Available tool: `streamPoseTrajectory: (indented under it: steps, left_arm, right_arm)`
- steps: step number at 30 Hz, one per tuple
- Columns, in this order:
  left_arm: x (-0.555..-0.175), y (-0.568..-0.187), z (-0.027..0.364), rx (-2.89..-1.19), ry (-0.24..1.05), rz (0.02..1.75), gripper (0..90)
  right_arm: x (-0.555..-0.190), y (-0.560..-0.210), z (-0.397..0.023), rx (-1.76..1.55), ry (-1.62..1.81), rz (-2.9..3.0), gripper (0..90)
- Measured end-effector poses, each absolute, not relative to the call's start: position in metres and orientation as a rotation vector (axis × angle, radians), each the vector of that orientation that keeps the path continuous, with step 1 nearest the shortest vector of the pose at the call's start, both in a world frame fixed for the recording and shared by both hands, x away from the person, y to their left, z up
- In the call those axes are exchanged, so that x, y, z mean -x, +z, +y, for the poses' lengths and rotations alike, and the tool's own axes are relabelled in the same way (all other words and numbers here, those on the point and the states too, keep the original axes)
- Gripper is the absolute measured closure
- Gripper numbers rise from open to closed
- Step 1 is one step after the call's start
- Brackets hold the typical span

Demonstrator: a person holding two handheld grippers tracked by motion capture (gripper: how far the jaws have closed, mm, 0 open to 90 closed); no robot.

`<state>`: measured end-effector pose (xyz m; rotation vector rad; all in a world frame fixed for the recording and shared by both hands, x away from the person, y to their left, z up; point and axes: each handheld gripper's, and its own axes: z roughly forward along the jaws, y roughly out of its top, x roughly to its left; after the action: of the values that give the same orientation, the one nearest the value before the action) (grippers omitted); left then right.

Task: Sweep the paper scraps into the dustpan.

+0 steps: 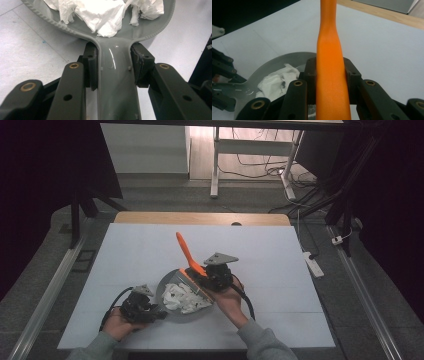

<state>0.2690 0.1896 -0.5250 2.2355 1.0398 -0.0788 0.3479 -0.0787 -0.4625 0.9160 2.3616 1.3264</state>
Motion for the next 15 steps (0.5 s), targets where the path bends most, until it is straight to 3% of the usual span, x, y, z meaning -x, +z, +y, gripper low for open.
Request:
streamPoseTrajectory:
  steps: [15]
  left_arm:
    - [-0.269,-0.525,0.192,-2.210,-0.066,1.042,61.4]
  right_arm:
    - [-0.354,-0.453,-0.109,-0.947,1.367,2.316,70.3]
